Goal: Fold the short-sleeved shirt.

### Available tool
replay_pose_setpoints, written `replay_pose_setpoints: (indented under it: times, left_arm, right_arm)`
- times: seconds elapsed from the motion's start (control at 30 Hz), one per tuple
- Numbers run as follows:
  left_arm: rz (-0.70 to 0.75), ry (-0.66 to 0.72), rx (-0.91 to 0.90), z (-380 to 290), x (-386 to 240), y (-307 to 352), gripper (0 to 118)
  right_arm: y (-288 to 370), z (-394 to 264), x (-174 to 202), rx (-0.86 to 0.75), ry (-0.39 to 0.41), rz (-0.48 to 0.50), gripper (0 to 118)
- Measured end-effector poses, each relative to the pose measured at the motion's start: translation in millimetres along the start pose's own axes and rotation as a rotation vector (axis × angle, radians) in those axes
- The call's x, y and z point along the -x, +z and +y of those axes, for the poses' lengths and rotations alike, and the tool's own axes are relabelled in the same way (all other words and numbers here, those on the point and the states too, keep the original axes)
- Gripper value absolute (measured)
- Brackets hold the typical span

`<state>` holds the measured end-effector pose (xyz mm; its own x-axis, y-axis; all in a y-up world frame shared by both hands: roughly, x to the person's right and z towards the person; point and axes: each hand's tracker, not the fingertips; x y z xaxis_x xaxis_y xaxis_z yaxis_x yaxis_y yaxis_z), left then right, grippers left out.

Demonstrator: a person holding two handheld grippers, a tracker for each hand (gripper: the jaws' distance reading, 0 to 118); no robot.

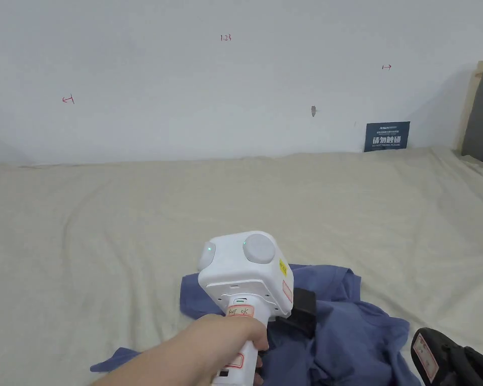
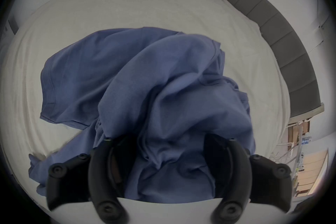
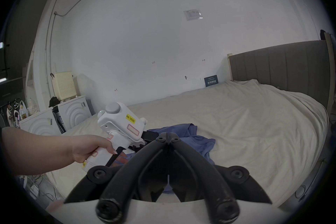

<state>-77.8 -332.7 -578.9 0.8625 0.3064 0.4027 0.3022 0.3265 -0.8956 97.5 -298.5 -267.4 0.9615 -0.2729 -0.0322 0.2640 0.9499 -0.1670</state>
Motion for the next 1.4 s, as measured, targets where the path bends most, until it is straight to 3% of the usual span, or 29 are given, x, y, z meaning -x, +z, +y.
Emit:
replay_pose_setpoints:
  times: [0.2, 0.33, 0.4, 0.43, 0.47, 0.63, 0.8, 1.13, 1.2, 1.23, 1.33, 1.37, 1.4]
  left_arm:
    - [-0.167, -0.031, -0.109, -27, 6, 77, 84]
    - [-0.277, 0.015, -0.340, -93, 21, 150, 77]
    - [-0.252, -0.008, -0.459, -131, 25, 179, 43]
    - [-0.246, -0.043, -0.521, -150, 28, 190, 13]
    - [-0.203, -0.089, -0.570, -170, 31, 199, 0]
    - [-0.099, 0.041, -0.922, -275, 51, 222, 0]
    - [0.060, 0.167, -1.072, -331, 58, 219, 0]
    - [0.117, 0.102, -1.027, -307, 60, 221, 0]
    - [0.070, 0.090, -0.882, -274, 76, 220, 0]
    - [0.064, 0.110, -0.813, -257, 86, 215, 5]
    - [0.044, 0.143, -0.663, -211, 118, 190, 96]
    - [0.061, 0.143, -0.593, -197, 126, 178, 116]
    - [0.062, 0.148, -0.569, -189, 133, 167, 118]
  right_arm:
    - [-2, 12, 4, -0.032, 0.025, 0.006, 0]
    - [0, 21, 9, -0.054, 0.054, 0.007, 0]
    - [2, 23, 11, -0.070, 0.066, 0.010, 0]
    - [3, 23, 13, -0.075, 0.069, 0.010, 0]
    - [4, 23, 14, -0.078, 0.069, 0.012, 0]
    - [14, 12, 18, -0.103, 0.065, 0.018, 0]
    - [15, 4, 19, -0.101, 0.089, -0.015, 0]
    - [15, 8, 25, -0.112, 0.125, 0.000, 0]
    - [14, 8, 25, -0.107, 0.130, 0.010, 0]
    - [12, 8, 25, -0.102, 0.131, 0.012, 0]
    - [6, 5, 23, -0.080, 0.121, 0.017, 0]
    - [5, 4, 22, -0.073, 0.114, 0.018, 0]
    - [4, 3, 21, -0.068, 0.109, 0.018, 0]
